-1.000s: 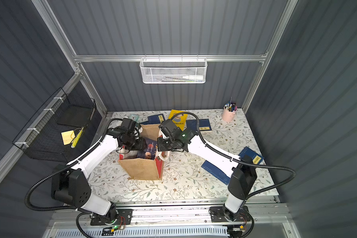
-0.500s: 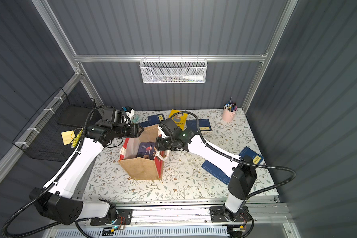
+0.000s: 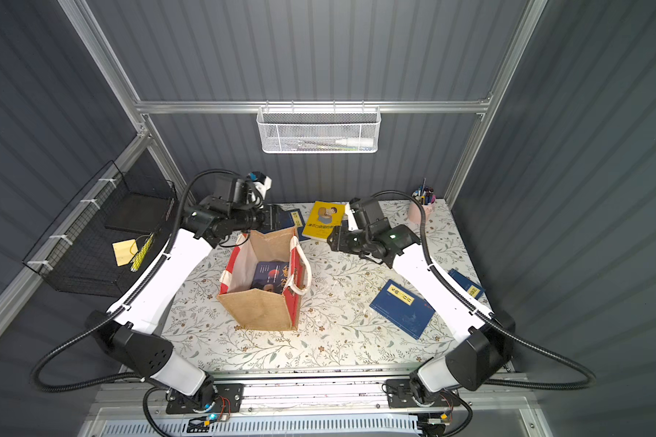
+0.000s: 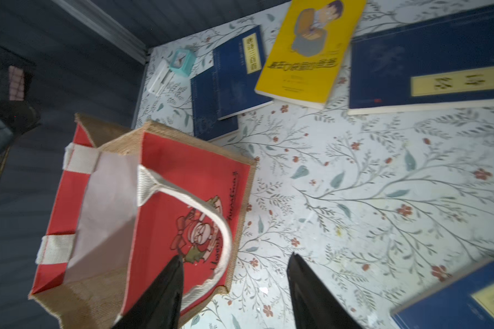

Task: Put the books into the canvas bag
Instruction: Pick up the book from the center of the board.

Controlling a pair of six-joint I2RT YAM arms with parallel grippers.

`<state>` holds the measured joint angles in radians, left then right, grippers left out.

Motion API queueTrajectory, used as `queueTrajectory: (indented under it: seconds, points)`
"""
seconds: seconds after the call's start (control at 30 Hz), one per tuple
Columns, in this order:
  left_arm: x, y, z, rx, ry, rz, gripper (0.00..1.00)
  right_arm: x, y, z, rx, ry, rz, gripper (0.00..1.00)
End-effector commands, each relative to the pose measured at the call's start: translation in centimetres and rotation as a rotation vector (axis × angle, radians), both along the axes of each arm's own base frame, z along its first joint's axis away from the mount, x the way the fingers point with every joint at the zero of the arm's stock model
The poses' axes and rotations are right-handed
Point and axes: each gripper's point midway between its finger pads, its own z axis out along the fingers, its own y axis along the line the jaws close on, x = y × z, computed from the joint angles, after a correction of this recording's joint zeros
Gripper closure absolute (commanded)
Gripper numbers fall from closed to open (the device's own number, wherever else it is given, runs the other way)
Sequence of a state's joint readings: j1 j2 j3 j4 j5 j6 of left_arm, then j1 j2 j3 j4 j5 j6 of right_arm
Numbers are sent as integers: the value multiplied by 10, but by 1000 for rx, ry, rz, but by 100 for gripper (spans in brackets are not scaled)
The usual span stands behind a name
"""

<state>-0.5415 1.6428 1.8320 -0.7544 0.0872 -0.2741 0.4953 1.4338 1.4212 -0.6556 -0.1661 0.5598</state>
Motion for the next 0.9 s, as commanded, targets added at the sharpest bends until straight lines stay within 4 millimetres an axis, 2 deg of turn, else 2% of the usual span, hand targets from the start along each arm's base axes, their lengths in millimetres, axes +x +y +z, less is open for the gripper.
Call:
queueTrajectory:
  seconds: [0.0, 0.23, 0.3, 0.4, 0.57, 0.7, 0.87]
  points:
    - [3, -32, -13, 46, 10, -22, 45, 0, -26, -21, -11, 56, -54, 39]
    - [-5, -124, -55, 176, -10, -136, 45, 1, -72, -51, -29, 121, -159, 39]
    - [-3, -146, -81, 204, 15, -151, 45, 3, -82, -60, -24, 139, -189, 39]
    - [11, -160, -126, 239, 73, -118, 43, 9, -91, -71, -12, 156, -218, 39]
    - [46, -160, -187, 317, 120, -52, 32, 21, -94, -84, -21, 181, -232, 40]
    - [79, -141, -223, 288, 192, 18, 30, 38, -87, -98, -6, 200, -237, 40]
    - [118, -109, -254, 267, 202, 109, 30, 68, -71, -114, 13, 216, -228, 41]
